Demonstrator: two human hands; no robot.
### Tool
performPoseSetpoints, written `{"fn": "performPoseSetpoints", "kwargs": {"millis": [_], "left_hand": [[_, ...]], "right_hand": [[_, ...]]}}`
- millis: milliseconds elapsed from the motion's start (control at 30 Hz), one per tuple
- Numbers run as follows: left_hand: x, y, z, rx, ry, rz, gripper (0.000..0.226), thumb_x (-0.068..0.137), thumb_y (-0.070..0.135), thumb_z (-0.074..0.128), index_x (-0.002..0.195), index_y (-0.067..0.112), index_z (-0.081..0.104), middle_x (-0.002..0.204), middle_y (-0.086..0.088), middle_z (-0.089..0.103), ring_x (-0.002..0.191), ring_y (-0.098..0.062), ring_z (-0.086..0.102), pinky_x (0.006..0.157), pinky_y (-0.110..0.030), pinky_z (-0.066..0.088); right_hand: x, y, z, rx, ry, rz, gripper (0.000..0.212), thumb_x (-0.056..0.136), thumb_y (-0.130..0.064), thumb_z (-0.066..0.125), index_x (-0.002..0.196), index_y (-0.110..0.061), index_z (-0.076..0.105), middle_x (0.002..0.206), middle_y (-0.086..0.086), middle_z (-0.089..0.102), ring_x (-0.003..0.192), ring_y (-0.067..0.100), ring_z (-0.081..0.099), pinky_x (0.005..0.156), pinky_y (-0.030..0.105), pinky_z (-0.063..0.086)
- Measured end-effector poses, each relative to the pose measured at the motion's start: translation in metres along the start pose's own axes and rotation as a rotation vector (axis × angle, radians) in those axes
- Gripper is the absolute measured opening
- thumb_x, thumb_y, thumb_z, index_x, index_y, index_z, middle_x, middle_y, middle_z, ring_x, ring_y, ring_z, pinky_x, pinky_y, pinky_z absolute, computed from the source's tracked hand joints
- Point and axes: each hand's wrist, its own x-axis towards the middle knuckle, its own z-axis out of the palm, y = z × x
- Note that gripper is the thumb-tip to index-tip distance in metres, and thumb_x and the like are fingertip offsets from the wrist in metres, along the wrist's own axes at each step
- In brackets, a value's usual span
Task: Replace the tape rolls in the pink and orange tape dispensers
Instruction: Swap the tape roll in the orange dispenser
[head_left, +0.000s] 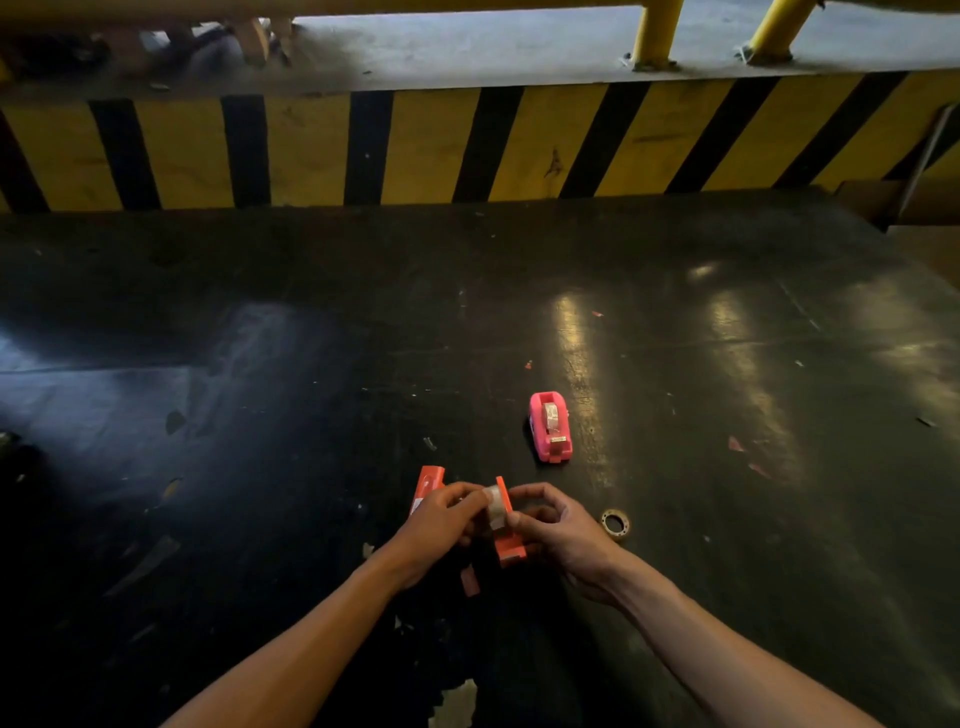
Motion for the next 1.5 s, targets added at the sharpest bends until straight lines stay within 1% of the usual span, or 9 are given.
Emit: {"fn": "performPoseSetpoints", "kwargs": {"millis": [233,300,467,600,767,1000,1133,1267,1500], "left_hand": [[-0.002,0.008,0.003,0.076,0.015,-0.018,0.030,0.099,0.046,0.049,0.114,0.025,0.064,0.107,-0.003,0.071,0.097,-0.017,0.068,0.075,-0.028,0.048],[0.001,0.009,0.003,0.099,0.116,0.016,0.032,0.100,0.045,0.049,0.122,0.024,0.059,0.110,-0.001,0.067,0.095,-0.013,0.066,0.073,-0.026,0.049],[0.015,0.001,-0.017,0.347,0.435,0.073,0.051,0.096,0.022,0.062,0.143,0.018,0.043,0.137,-0.012,0.048,0.119,-0.023,0.055,0.100,-0.041,0.050],[0.021,-0.007,-0.027,0.571,0.331,-0.012,0.060,0.098,0.022,0.057,0.152,0.026,0.031,0.150,-0.017,0.035,0.136,-0.034,0.038,0.111,-0.046,0.041],[0.025,-0.004,-0.031,0.663,0.269,-0.030,0.060,0.098,0.021,0.057,0.152,0.029,0.032,0.148,-0.020,0.037,0.133,-0.036,0.040,0.111,-0.047,0.041],[0.022,0.006,-0.034,0.369,0.257,-0.189,0.081,0.089,0.015,0.068,0.155,0.025,0.021,0.152,-0.022,0.031,0.129,-0.042,0.048,0.105,-0.056,0.046],[0.013,0.019,-0.021,0.042,0.264,-0.129,0.065,0.093,0.014,0.066,0.150,0.021,0.036,0.143,-0.015,0.044,0.120,-0.031,0.055,0.095,-0.049,0.054],[0.003,0.033,-0.008,-0.255,0.101,-0.160,0.051,0.093,0.013,0.064,0.141,0.020,0.047,0.128,-0.012,0.054,0.108,-0.029,0.061,0.076,-0.040,0.057],[0.000,0.029,0.002,-0.333,-0.028,-0.124,0.049,0.088,0.013,0.069,0.132,0.028,0.053,0.132,-0.014,0.053,0.113,-0.032,0.062,0.089,-0.047,0.058]], "right_hand": [[-0.002,0.000,0.001,0.063,0.024,0.037,0.038,0.085,-0.013,0.073,0.121,-0.013,0.060,0.119,0.022,0.066,0.109,0.038,0.066,0.094,0.057,0.053],[-0.002,0.001,-0.002,0.116,0.026,0.061,0.037,0.085,-0.011,0.072,0.121,-0.013,0.060,0.121,0.022,0.065,0.110,0.038,0.066,0.094,0.056,0.054],[-0.002,-0.004,-0.005,0.202,0.068,0.099,0.054,0.073,-0.016,0.078,0.123,-0.014,0.058,0.124,0.022,0.065,0.108,0.036,0.067,0.082,0.045,0.058],[-0.002,-0.003,-0.007,0.248,0.085,0.096,0.045,0.080,-0.012,0.075,0.123,-0.013,0.058,0.116,0.020,0.071,0.099,0.032,0.072,0.070,0.037,0.060],[-0.003,-0.004,-0.008,0.231,0.076,0.108,0.045,0.083,-0.010,0.073,0.125,-0.014,0.057,0.124,0.021,0.065,0.109,0.034,0.067,0.076,0.040,0.059],[-0.002,-0.006,-0.007,0.269,0.059,0.101,0.043,0.084,-0.008,0.072,0.125,-0.014,0.057,0.121,0.021,0.068,0.108,0.035,0.068,0.079,0.042,0.059],[0.001,-0.003,-0.005,0.267,0.054,0.100,0.046,0.083,-0.009,0.074,0.125,-0.014,0.057,0.121,0.021,0.068,0.107,0.035,0.068,0.085,0.046,0.058],[0.004,0.001,-0.005,0.296,0.029,0.081,0.051,0.082,-0.011,0.076,0.128,-0.013,0.055,0.121,0.023,0.068,0.108,0.036,0.068,0.087,0.047,0.057],[0.003,0.001,-0.007,0.300,0.005,0.067,0.057,0.079,-0.015,0.080,0.129,-0.015,0.053,0.117,0.021,0.071,0.108,0.038,0.068,0.086,0.047,0.057]]}}
